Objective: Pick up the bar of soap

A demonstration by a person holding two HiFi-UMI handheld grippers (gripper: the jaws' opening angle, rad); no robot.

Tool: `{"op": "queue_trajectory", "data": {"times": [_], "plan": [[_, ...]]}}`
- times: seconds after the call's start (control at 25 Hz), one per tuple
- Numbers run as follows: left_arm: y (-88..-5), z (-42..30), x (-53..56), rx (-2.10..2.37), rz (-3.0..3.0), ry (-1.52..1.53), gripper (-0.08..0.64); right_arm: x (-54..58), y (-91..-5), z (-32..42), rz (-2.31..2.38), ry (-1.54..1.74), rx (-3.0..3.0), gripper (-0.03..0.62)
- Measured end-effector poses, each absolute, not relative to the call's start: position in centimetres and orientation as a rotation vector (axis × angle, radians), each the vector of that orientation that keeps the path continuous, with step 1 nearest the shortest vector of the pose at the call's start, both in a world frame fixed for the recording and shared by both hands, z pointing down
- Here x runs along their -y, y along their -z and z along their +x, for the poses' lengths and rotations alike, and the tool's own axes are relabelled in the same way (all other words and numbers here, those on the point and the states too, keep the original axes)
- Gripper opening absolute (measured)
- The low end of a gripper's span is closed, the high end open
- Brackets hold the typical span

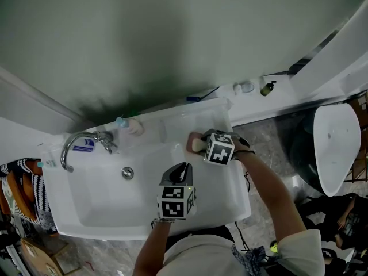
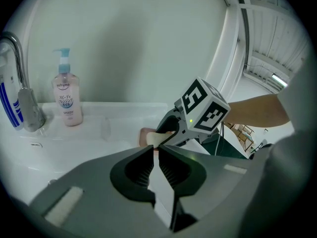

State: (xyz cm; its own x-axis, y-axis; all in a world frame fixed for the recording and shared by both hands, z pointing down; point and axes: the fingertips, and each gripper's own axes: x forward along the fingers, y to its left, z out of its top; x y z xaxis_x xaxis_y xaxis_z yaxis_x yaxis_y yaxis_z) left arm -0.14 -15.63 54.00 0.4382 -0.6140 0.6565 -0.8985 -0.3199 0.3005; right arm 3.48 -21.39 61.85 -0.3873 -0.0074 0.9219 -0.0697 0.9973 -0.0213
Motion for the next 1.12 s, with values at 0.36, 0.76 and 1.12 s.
{"op": "queue_trajectory", "data": {"times": [0.36,0.76,1.12], "plan": [[-53.9,-0.5,15.7,1.275,2.046,-0.573,0.037,21.6,-62.3,3.2,0.008,-0.108,1.905,0.212],[-54.3,-0.3,15.9,1.278,2.042,-0.576,0.037,21.6,-62.4,2.9,-0.009,-0.078,1.867,0.21],[-54.0,-1.7,15.9,1.309,2.026,-0.574,0.037,21.0,-61.7,2.6,0.027,-0.122,1.977,0.207]]}}
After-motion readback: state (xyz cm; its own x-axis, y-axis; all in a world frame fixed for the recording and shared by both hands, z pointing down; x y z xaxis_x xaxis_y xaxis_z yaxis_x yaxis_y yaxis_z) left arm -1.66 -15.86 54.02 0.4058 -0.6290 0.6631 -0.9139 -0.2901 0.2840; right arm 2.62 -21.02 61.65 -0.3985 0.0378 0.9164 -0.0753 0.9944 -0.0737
